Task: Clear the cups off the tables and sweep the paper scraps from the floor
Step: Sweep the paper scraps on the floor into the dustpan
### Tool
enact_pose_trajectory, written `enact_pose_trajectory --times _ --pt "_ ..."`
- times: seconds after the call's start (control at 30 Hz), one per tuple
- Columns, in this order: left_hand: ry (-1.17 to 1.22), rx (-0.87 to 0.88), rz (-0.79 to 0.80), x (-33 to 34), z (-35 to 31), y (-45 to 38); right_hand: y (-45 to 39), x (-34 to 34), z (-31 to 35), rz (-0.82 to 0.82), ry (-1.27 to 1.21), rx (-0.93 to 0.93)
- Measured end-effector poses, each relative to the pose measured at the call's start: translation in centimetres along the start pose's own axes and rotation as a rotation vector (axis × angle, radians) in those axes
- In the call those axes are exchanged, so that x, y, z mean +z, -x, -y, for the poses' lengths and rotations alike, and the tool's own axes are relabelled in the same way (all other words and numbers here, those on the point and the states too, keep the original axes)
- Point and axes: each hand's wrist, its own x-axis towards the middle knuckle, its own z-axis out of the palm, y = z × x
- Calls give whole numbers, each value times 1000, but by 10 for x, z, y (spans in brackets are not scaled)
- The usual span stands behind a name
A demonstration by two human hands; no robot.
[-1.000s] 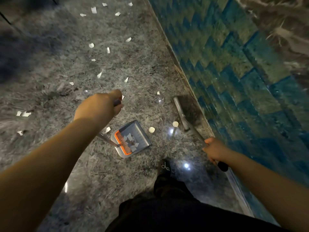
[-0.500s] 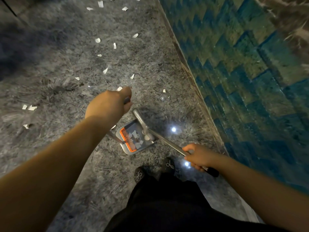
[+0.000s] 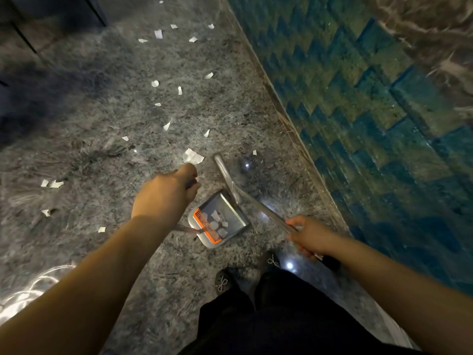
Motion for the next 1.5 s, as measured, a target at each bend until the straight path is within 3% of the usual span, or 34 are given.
enact_pose_trajectory --times 0.23,0.47,0.87,1.1,1.37,1.5 --pt "67 -61 -69 -11 -11 -33 -27 -31 30 -81 -88 11" --pt "52 -70 -145 -11 -38 -109 -88 -111 61 -129 -41 11" --pt "10 -100 8 17 -92 -275 -183 -247 122 10 143 56" --pt "-45 -166 21 10 -90 -307 -213 -256 141 99 313 49" --pt "-105 -169 2 10 -95 -309 -210 -242 156 280 223 24" --pt "-78 -158 -8 7 -88 -299 -201 -239 155 284 209 10"
